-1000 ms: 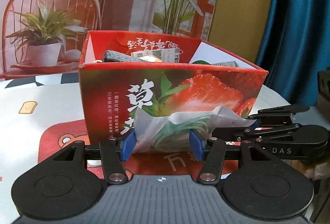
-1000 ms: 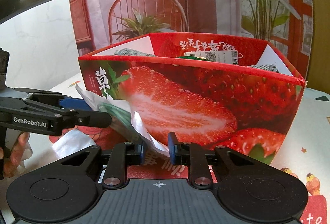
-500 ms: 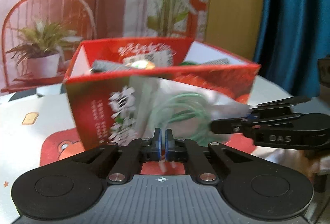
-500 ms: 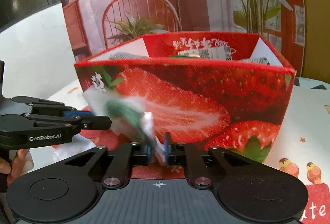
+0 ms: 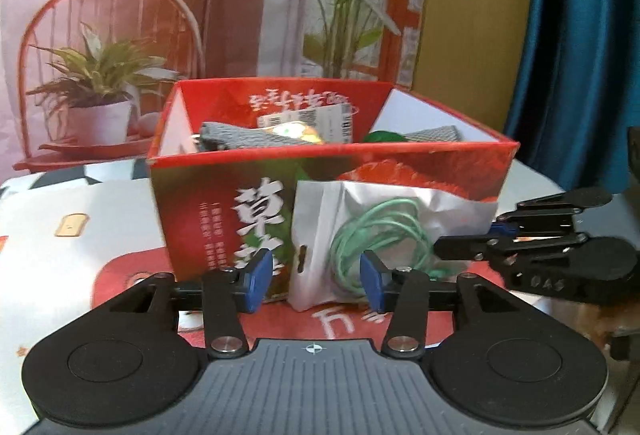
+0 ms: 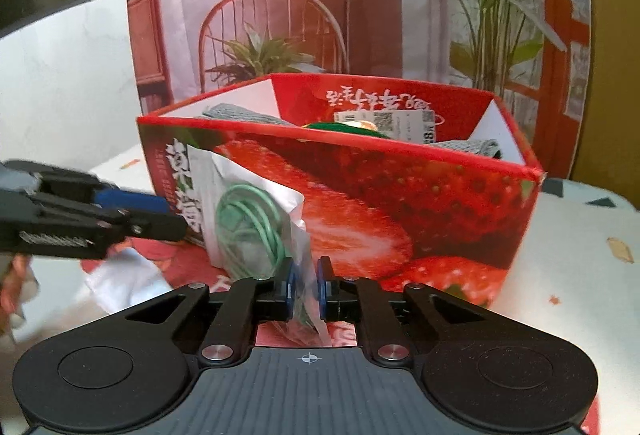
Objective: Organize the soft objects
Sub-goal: 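Close both grippers on the white cable bag and lift it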
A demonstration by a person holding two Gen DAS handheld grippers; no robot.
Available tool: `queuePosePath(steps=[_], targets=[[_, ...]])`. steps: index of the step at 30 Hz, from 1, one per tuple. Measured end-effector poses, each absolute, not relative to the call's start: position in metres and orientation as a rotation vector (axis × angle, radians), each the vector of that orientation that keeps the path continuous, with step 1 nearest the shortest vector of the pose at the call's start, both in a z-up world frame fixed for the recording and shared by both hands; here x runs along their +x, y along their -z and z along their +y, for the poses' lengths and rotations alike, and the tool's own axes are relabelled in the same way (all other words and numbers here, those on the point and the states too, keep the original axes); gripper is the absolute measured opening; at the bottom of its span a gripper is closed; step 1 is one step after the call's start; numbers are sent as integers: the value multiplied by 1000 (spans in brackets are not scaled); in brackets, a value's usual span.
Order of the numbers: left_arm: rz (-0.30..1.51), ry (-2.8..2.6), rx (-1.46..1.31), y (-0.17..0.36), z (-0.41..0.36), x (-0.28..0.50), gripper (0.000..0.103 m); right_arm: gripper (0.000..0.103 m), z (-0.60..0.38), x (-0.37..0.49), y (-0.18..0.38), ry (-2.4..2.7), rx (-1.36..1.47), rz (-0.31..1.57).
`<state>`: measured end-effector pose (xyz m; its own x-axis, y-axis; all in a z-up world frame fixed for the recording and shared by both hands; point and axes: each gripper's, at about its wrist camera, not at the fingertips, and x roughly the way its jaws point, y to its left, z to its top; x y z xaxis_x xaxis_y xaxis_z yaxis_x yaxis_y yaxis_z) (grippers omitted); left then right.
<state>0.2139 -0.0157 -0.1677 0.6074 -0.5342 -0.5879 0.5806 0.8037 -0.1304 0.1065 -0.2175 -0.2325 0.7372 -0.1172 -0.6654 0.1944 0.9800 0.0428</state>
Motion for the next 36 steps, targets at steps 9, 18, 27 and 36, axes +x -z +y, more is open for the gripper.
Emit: queuePosePath(steps=[9, 18, 27, 36], targets=[[714, 705, 65, 186, -39, 233, 53, 11, -217, 105, 236, 113, -202, 741], [726, 785, 98, 200, -54, 233, 53, 11, -219, 98, 240, 89, -241, 710], [725, 809, 85, 201, -57, 232, 51, 10, -223, 93, 240, 93, -178, 689], [727, 817, 102, 197, -62, 233, 50, 10, -220, 90, 245, 99, -148, 695]])
